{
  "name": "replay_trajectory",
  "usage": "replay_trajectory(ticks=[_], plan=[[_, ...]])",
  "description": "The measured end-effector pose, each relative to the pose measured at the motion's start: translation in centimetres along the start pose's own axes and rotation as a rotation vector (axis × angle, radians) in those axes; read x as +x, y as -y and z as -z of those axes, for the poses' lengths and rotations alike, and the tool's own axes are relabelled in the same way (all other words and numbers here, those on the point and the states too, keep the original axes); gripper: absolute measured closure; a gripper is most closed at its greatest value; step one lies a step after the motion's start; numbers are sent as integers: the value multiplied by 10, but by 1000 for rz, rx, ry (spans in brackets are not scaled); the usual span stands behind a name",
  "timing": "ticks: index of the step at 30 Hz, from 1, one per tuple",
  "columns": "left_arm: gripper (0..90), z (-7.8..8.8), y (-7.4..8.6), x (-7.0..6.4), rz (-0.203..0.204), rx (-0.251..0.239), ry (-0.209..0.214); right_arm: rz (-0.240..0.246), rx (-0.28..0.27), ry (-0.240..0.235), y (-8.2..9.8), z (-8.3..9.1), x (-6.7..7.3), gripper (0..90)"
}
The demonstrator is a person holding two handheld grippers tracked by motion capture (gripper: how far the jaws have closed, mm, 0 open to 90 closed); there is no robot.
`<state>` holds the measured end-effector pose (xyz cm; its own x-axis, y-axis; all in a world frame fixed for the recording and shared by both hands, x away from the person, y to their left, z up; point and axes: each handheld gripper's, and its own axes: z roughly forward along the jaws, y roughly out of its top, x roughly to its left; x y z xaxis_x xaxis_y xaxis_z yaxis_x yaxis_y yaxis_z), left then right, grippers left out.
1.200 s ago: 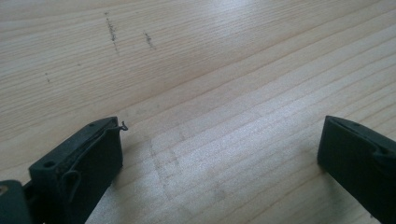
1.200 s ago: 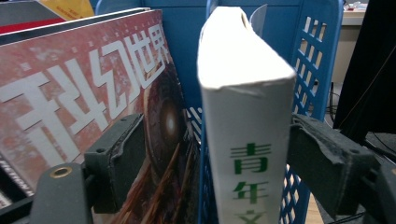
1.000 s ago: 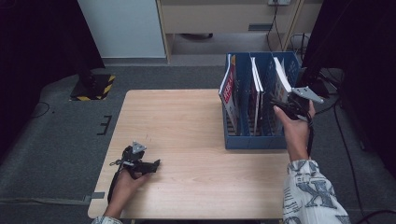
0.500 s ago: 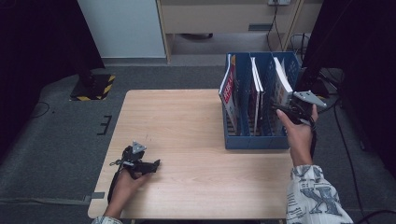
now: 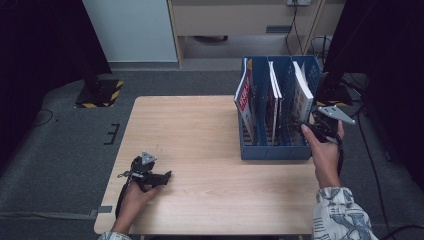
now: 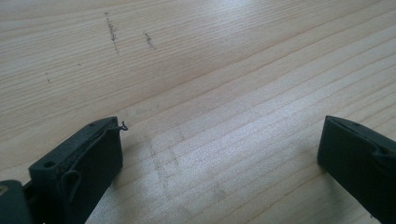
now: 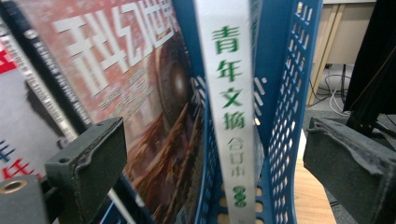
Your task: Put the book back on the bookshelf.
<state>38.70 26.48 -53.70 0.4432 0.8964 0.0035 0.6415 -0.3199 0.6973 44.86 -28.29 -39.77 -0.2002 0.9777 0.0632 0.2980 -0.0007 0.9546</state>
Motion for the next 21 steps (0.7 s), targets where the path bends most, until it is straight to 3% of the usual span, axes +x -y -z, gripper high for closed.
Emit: replay_trajectory(ticks=[21], plan=[[0,0,0,0,1,0,-1,18,33,-57,15,28,17,69]])
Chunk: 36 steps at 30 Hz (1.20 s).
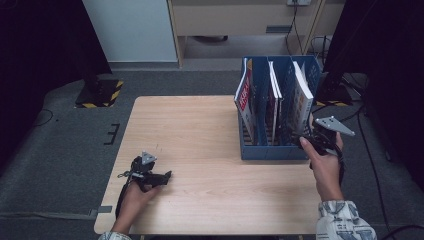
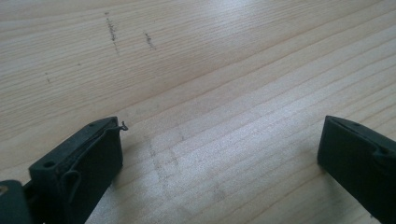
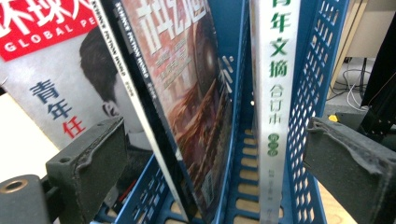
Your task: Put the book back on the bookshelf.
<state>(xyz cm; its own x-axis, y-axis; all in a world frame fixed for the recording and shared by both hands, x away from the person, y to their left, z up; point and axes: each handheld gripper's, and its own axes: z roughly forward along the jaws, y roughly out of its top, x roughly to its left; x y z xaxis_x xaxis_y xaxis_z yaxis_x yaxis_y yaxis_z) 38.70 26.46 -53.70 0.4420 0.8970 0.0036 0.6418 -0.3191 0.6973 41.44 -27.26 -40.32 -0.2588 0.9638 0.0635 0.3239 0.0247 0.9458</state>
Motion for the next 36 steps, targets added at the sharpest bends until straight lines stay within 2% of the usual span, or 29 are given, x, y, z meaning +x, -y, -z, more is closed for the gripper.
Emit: replay_trajectory(ticks=[4,13,29,36], plan=[[0,0,0,0,0,0,0,4,18,-6,3,3,3,73],[0,0,0,0,0,0,0,13,45,-65,12,4,19,74],[0,0,0,0,-1,0,0,49,68,-145,9,3,53,74],[0,0,0,0,0,0,0,67,82,-191,7,1,76,75]])
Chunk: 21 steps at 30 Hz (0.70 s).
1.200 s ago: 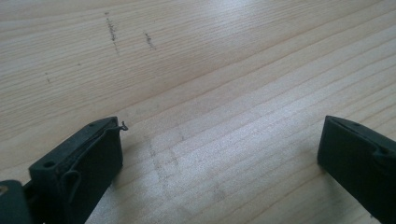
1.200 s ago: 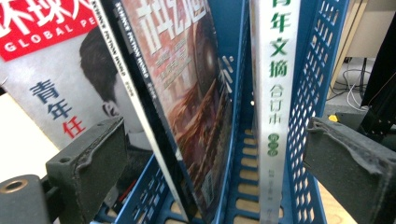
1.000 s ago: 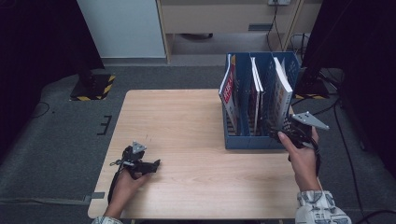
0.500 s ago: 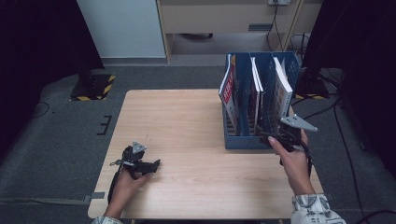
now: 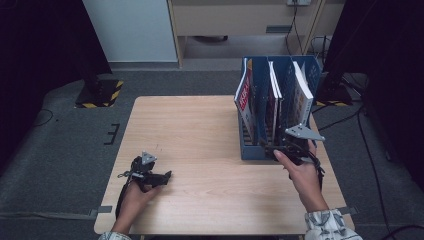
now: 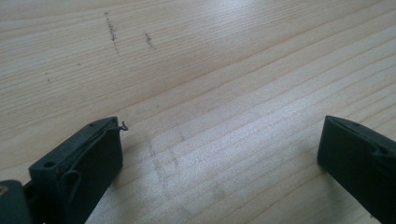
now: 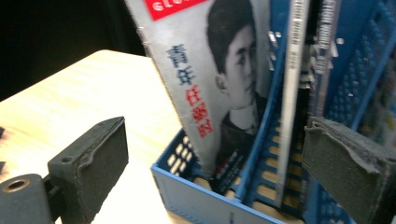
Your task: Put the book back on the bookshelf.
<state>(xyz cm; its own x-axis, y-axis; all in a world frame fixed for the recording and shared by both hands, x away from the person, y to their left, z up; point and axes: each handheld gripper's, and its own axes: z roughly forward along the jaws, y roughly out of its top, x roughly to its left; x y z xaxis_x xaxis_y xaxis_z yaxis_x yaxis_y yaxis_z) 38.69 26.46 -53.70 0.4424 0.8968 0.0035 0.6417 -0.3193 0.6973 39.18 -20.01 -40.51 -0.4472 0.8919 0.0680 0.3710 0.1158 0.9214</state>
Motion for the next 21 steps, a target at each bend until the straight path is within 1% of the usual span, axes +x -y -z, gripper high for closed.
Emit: replay_trajectory(ticks=[2,3,4,5,9,21], plan=[[0,0,0,0,0,0,0,12,2,-10,-1,-2,5,76],[0,0,0,0,0,0,0,12,2,-10,-1,-2,5,76],[0,0,0,0,0,0,0,13,6,-14,-1,-3,8,75],[0,0,0,0,0,0,0,20,13,-26,-2,-6,14,76],[0,0,0,0,0,0,0,34,20,-48,-3,-10,24,77],[0,0,0,0,3,-1,0,73,53,-90,2,-25,48,83]])
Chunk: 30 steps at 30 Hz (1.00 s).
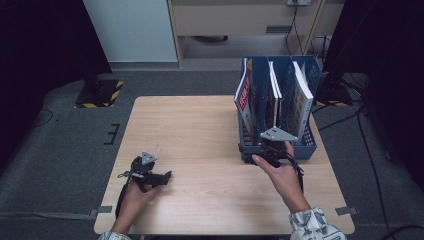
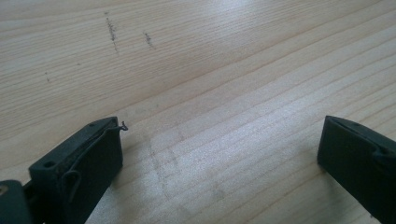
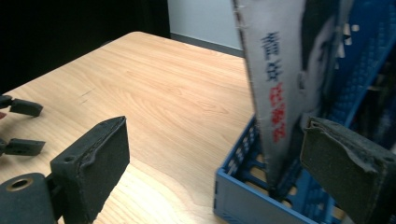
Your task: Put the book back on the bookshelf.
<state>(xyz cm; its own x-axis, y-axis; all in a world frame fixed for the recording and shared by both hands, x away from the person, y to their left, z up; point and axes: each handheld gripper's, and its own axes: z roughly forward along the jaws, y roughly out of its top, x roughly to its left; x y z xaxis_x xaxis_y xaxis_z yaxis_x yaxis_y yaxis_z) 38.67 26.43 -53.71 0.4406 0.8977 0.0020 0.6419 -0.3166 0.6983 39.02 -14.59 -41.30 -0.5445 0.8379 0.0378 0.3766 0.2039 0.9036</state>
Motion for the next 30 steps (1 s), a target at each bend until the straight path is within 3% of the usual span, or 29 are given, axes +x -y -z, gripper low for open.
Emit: replay_trajectory(ticks=[13,27,30], plan=[[0,0,0,0,0,0,0,46,5,-83,-3,-19,38,89],[0,0,0,0,-1,1,1,81,53,-147,6,-63,73,89],[0,0,0,0,-1,1,1,86,85,-170,8,-70,80,101]])
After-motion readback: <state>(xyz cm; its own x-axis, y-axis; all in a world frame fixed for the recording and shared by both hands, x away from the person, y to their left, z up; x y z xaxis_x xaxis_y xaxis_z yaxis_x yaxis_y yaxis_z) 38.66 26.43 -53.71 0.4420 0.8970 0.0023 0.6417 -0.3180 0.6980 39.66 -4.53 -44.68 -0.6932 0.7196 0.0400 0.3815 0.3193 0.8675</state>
